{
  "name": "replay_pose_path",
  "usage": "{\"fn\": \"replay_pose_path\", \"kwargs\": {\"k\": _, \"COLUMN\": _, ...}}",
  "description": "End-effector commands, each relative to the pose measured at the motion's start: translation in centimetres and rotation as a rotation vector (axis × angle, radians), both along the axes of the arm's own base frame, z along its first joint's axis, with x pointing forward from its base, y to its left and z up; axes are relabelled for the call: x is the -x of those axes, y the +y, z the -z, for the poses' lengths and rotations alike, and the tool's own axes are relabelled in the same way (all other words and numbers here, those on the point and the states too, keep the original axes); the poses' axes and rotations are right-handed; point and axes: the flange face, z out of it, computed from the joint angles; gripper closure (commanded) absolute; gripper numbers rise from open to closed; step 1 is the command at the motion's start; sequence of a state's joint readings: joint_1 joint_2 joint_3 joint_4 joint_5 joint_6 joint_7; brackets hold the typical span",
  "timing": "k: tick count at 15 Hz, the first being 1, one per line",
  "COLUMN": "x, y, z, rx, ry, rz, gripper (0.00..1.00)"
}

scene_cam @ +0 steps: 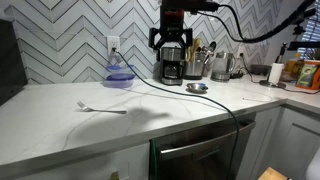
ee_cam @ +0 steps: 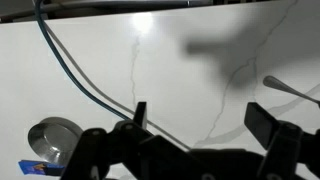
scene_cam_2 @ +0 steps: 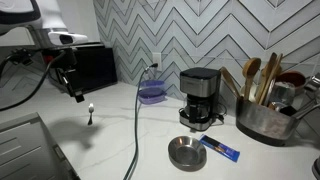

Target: Move the coffee maker cord to the left

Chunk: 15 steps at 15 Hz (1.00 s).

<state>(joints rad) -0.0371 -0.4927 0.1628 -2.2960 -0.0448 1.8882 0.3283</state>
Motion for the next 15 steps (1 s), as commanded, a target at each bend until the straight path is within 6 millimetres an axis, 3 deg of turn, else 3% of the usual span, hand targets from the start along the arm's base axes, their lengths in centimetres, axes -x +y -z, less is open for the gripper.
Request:
{"fn": "replay_pose_path", "kwargs": {"k": 1, "x": 0.0, "y": 0.0, "z": 0.0, "rx": 0.0, "ry": 0.001, "rz": 0.0, "gripper": 0.0}}
{"fn": "replay_pose_path", "kwargs": {"k": 10, "x": 0.0, "y": 0.0, "z": 0.0, "rx": 0.0, "ry": 0.001, "rz": 0.0, "gripper": 0.0}}
{"fn": "replay_pose_path", "kwargs": {"k": 11, "x": -0.4, "y": -0.5, "z": 0.0, "rx": -0.02, "ry": 0.013, "rz": 0.025, "gripper": 0.0}}
{"fn": "replay_pose_path", "kwargs": {"k": 15, "x": -1.9, "y": -6.0, "z": -0.4, "rx": -0.055, "ry": 0.03, "rz": 0.131, "gripper": 0.0}}
